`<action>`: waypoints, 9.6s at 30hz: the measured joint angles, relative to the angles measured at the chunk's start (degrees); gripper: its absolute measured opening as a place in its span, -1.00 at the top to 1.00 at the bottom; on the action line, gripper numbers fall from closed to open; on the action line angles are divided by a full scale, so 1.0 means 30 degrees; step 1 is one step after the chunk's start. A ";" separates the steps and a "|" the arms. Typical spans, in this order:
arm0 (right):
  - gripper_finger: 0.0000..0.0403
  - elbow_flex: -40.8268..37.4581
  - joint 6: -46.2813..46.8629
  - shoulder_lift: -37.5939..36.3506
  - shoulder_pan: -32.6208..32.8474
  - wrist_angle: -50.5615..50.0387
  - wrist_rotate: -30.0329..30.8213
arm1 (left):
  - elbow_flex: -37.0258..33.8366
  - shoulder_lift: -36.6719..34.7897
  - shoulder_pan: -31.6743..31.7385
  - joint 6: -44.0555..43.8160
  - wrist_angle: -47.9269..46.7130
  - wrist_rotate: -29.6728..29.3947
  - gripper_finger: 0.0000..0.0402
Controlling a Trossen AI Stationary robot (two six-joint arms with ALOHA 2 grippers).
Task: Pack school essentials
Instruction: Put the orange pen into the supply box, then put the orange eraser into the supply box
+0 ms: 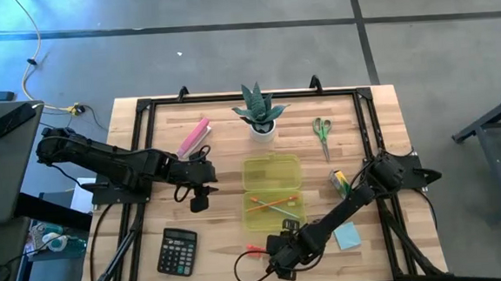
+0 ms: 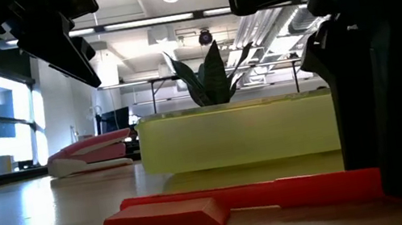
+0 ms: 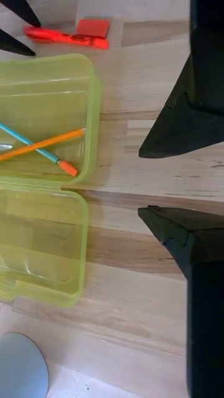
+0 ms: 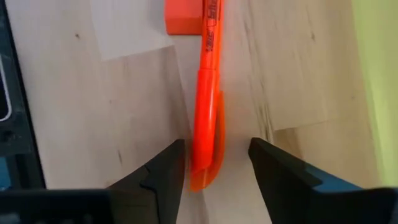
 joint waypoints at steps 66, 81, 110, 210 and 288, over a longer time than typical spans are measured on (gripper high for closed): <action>0.75 0.6827 -0.0619 -0.0255 0.0073 -1.4664 0.6957 | 0.0000 0.0000 0.0000 0.0000 0.0000 -0.0044 0.37; 0.75 0.3451 -0.4691 -0.0267 -0.3304 -1.3181 0.3252 | 0.0000 0.0000 0.0000 0.0000 -0.0063 -0.0066 0.37; 0.19 0.3424 -0.5270 -0.0872 -0.3443 -1.2929 0.4198 | 0.0000 0.0000 0.0000 -0.1456 -0.0169 -0.0109 0.21; 0.31 -0.9416 0.6276 -1.4666 0.1005 -0.2186 1.4970 | 1.3531 1.5732 -0.9996 -0.2296 -0.1788 -0.3150 -0.01; 0.31 -0.9435 0.5224 -1.4353 0.0444 -0.1308 1.4723 | 1.3794 1.9143 -0.7635 -0.2053 0.1209 -0.0656 0.71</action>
